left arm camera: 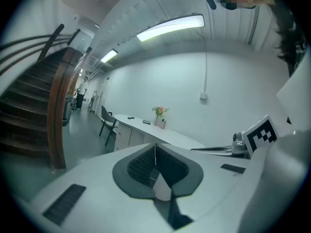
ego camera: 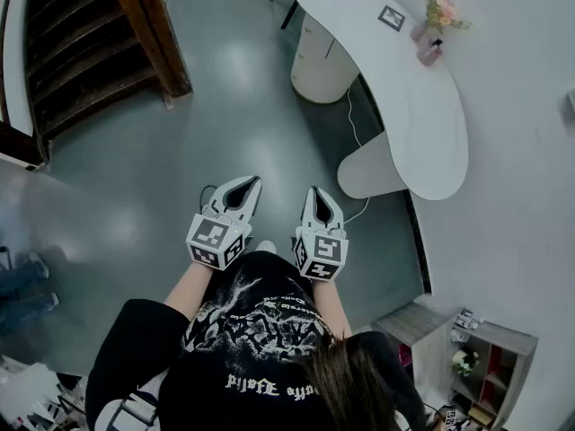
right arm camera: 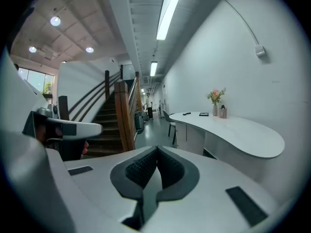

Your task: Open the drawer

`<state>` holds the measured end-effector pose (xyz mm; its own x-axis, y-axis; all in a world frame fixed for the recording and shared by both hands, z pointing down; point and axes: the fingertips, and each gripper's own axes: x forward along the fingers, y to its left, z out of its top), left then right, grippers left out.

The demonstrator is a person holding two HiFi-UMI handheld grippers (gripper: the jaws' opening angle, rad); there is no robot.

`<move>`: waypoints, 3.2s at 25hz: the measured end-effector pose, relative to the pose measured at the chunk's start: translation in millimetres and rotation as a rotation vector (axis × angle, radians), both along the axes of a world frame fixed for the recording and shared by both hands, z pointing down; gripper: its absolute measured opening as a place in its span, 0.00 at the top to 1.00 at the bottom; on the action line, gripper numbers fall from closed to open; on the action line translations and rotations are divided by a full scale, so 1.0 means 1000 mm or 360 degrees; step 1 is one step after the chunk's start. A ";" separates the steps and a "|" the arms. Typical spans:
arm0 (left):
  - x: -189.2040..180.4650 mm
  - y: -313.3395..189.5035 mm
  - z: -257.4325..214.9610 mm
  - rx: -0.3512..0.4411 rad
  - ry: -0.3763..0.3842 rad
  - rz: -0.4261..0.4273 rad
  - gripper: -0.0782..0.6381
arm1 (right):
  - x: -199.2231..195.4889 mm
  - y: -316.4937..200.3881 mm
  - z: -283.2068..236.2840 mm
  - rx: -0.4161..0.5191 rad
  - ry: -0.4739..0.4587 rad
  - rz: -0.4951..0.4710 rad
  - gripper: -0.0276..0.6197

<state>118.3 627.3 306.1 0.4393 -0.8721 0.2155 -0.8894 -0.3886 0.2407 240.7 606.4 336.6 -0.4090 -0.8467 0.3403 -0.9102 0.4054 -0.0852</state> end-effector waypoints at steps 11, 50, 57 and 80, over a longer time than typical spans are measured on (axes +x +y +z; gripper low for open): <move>0.012 0.003 -0.005 0.0083 -0.0111 -0.0001 0.86 | 0.015 -0.001 -0.005 0.0069 -0.0059 0.0040 0.92; -0.136 -0.242 0.004 -0.0011 -0.0086 0.0393 0.86 | -0.128 -0.199 -0.001 -0.0062 -0.0075 0.0351 0.92; -0.153 -0.270 0.010 -0.0037 -0.0088 0.0440 0.86 | -0.140 -0.221 0.004 -0.0060 -0.0083 0.0434 0.92; -0.110 -0.423 0.019 -0.0102 -0.0137 0.0318 0.86 | -0.108 -0.407 0.022 -0.0147 -0.0226 0.0216 0.92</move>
<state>8.0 204.2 325.4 0.5797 -0.7528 0.3119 -0.8145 -0.5455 0.1973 132.8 199.5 358.2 -0.3428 -0.8653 0.3658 -0.9320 0.2645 -0.2478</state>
